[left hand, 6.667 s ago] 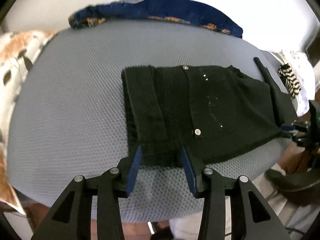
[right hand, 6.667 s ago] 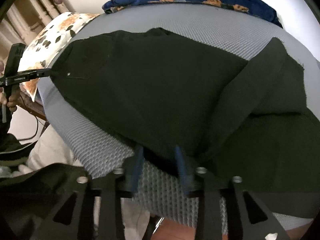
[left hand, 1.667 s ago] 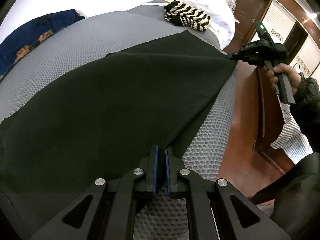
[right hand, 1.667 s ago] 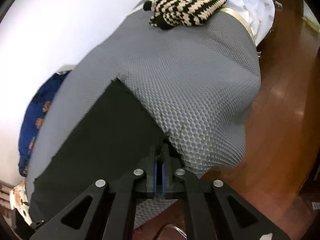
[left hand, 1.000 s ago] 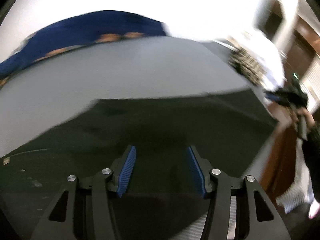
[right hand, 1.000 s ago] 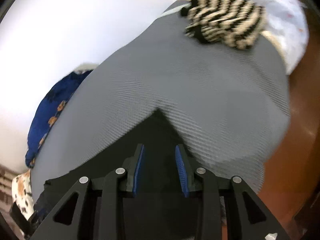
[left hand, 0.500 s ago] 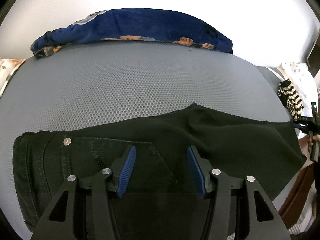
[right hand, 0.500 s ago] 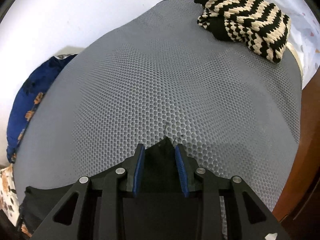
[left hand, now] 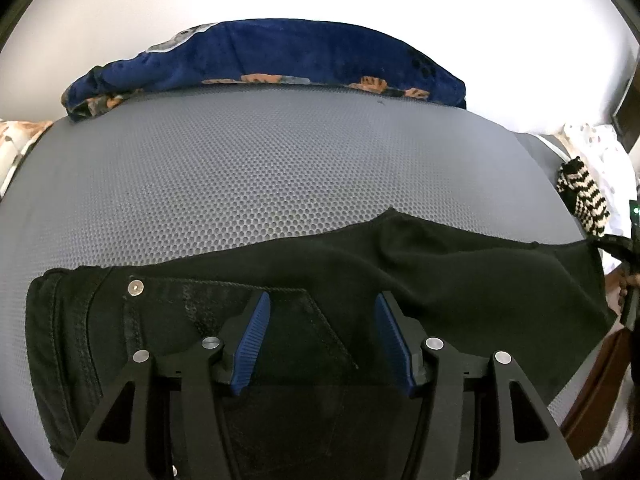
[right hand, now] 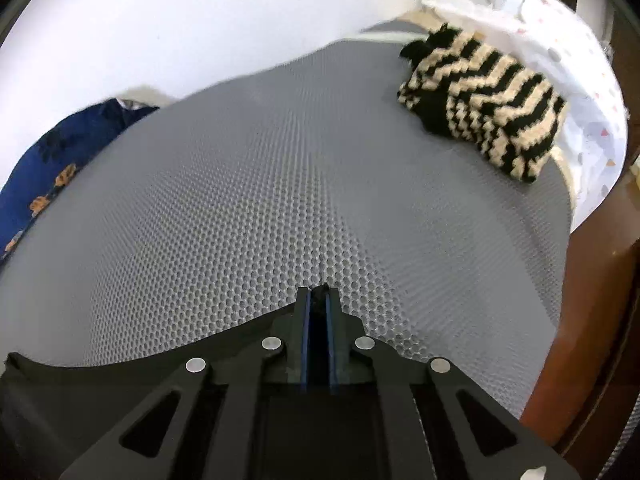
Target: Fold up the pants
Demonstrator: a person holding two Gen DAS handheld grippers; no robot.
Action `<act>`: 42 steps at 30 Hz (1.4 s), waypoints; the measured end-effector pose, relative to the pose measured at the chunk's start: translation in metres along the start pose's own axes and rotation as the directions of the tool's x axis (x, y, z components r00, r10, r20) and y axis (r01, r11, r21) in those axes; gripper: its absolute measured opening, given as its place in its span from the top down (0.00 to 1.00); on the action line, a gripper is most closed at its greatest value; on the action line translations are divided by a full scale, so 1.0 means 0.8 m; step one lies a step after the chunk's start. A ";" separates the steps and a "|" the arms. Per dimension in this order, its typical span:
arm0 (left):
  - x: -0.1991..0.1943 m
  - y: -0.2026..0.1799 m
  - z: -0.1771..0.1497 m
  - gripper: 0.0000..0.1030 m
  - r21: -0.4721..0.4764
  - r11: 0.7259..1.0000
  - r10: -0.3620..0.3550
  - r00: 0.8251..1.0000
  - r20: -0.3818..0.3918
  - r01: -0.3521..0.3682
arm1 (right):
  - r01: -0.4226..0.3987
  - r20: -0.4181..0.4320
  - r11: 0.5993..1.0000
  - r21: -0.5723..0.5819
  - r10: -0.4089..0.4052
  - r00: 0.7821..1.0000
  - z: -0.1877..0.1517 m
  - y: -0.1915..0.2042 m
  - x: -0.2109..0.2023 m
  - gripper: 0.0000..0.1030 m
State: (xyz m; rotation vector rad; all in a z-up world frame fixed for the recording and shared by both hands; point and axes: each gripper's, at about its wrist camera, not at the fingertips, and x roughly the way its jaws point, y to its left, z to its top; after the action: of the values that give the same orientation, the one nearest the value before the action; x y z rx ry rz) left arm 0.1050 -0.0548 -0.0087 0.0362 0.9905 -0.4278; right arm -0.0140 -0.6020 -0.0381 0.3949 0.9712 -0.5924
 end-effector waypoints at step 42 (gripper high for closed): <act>0.017 -0.001 -0.014 0.35 0.019 1.000 0.014 0.999 -0.036 -0.014 | -0.143 0.023 0.974 -0.177 0.149 0.988 -0.034 0.010 -0.019 0.82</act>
State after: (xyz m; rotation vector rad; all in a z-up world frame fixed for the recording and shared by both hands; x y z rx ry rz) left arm 0.1023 -0.0579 -0.0258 0.0682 1.0207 -0.4249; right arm -0.0335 -0.5763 -0.0386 0.2947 0.9420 -0.3760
